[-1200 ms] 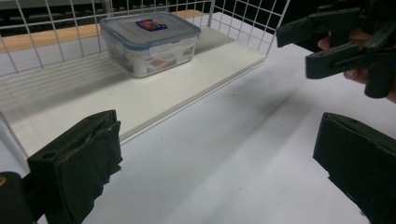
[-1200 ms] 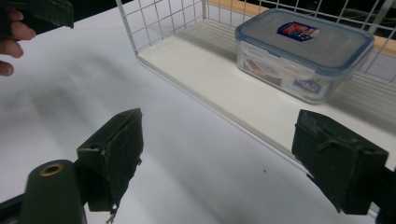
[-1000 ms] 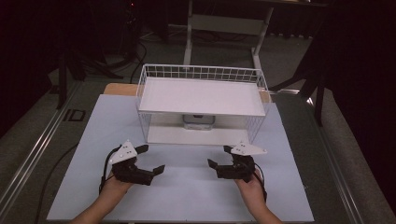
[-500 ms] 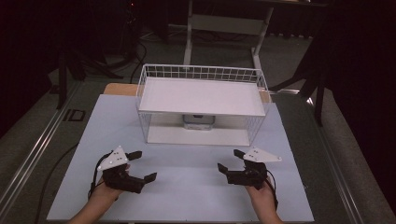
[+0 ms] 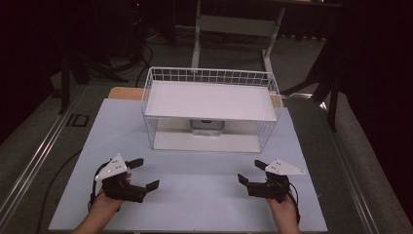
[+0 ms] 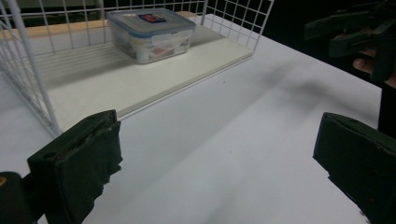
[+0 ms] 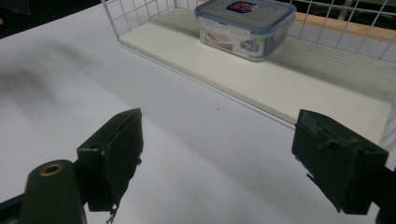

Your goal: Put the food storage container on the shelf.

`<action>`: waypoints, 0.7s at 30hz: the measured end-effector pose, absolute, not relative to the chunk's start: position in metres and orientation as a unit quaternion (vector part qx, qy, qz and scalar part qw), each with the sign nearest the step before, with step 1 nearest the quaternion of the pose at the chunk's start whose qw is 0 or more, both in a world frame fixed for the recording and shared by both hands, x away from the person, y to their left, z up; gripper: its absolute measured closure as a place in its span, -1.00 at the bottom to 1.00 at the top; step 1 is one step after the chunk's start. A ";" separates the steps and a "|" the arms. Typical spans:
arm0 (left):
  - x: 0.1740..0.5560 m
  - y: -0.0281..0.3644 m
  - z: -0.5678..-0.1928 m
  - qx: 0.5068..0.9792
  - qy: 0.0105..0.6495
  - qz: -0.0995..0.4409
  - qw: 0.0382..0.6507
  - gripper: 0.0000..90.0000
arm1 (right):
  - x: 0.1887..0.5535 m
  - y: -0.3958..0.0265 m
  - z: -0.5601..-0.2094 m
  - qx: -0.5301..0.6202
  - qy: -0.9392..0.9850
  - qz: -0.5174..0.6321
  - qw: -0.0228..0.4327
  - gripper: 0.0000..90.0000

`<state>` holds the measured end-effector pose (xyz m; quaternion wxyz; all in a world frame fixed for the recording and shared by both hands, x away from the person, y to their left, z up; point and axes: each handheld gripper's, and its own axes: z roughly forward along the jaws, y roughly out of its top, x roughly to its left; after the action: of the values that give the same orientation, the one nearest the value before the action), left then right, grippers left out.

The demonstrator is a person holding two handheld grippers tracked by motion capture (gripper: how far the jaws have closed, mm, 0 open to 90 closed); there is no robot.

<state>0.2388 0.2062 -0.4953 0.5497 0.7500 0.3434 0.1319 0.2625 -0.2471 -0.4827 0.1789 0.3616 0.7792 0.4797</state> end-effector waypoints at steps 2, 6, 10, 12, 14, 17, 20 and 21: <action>0.240 0.208 -0.496 0.747 0.347 0.130 0.552 -0.96 | 0.263 -0.251 -0.483 0.359 0.779 0.483 0.176 -0.64; 0.239 0.210 -0.496 0.749 0.347 0.142 0.547 -0.96 | 0.264 -0.259 -0.482 0.372 0.770 0.486 0.179 -0.64; 0.239 0.209 -0.496 0.748 0.345 0.137 0.550 -0.96 | 0.265 -0.266 -0.480 0.364 0.768 0.495 0.183 -0.63; 0.240 0.209 -0.498 0.748 0.347 0.136 0.549 -0.96 | 0.266 -0.270 -0.480 0.357 0.769 0.498 0.184 -0.63; 0.240 0.209 -0.500 0.747 0.347 0.131 0.551 -0.96 | 0.268 -0.275 -0.482 0.347 0.771 0.499 0.190 -0.63; 0.240 0.209 -0.501 0.748 0.345 0.132 0.551 -0.96 | 0.271 -0.281 -0.484 0.343 0.769 0.506 0.186 -0.63; 0.241 0.209 -0.503 0.745 0.349 0.132 0.553 -0.96 | 0.273 -0.283 -0.488 0.347 0.769 0.505 0.182 -0.63; 0.241 0.210 -0.504 0.744 0.349 0.132 0.554 -0.96 | 0.274 -0.283 -0.489 0.348 0.768 0.507 0.178 -0.63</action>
<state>0.2408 0.2096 -0.5040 0.5537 0.7443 0.3495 0.1317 0.2737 -0.2832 -0.4886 0.1775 0.3482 0.7683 0.5070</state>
